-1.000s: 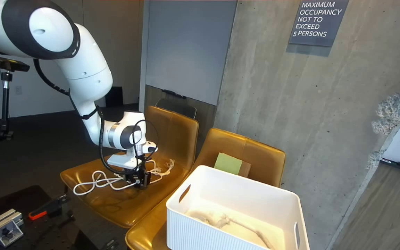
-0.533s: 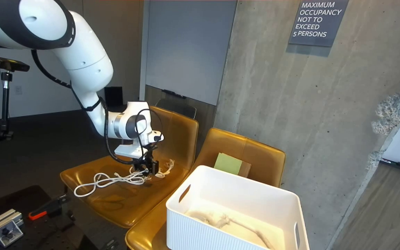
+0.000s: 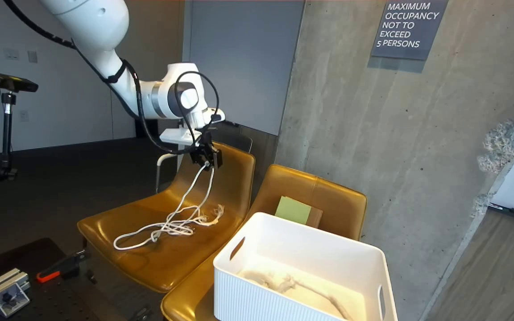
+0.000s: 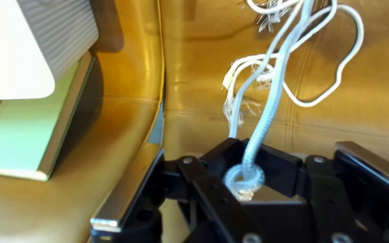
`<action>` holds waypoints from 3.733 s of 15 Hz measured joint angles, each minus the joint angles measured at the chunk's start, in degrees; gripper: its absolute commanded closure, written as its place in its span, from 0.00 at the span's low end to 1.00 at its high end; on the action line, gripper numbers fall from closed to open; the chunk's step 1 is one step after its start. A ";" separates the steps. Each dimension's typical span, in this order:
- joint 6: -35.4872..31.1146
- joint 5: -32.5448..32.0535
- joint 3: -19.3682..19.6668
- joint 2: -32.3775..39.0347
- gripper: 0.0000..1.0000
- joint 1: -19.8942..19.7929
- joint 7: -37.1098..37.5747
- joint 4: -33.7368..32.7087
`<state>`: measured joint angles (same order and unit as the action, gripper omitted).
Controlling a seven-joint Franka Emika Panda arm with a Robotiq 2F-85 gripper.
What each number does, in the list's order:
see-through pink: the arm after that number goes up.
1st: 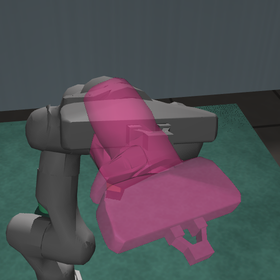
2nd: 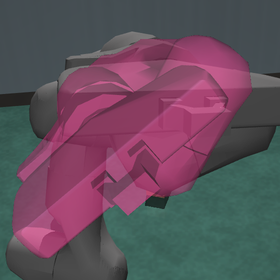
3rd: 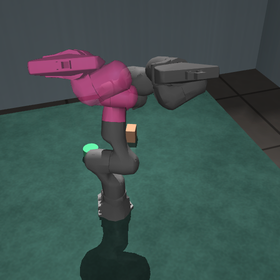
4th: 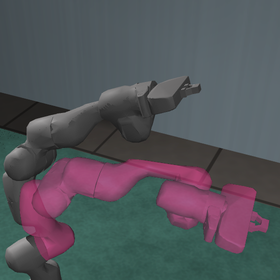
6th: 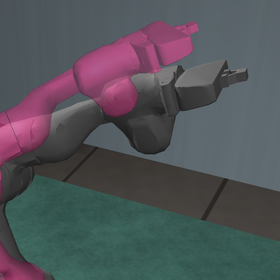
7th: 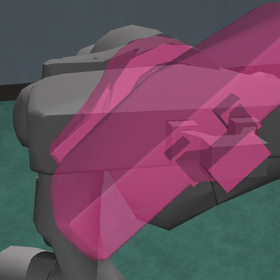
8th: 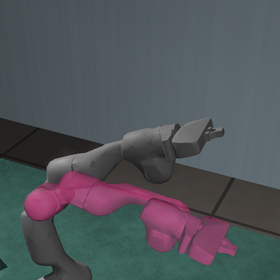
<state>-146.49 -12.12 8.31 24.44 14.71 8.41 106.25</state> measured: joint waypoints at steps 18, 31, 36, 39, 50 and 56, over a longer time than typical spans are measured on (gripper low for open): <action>31.40 10.16 1.47 -29.57 0.98 -20.88 -6.51 -20.27; 50.86 16.53 4.78 -15.92 0.98 -26.93 -8.37 -56.05; 56.44 22.79 4.91 -10.21 0.98 -31.94 -8.46 -67.53; 56.43 25.75 3.97 -5.29 0.98 -35.92 -9.32 -69.56; 49.72 26.17 3.40 10.36 0.98 -37.26 -15.78 -65.24; 46.02 25.54 4.06 9.97 0.98 -37.99 -19.61 -58.20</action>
<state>-100.47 13.42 12.37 34.41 -23.28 -11.20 48.05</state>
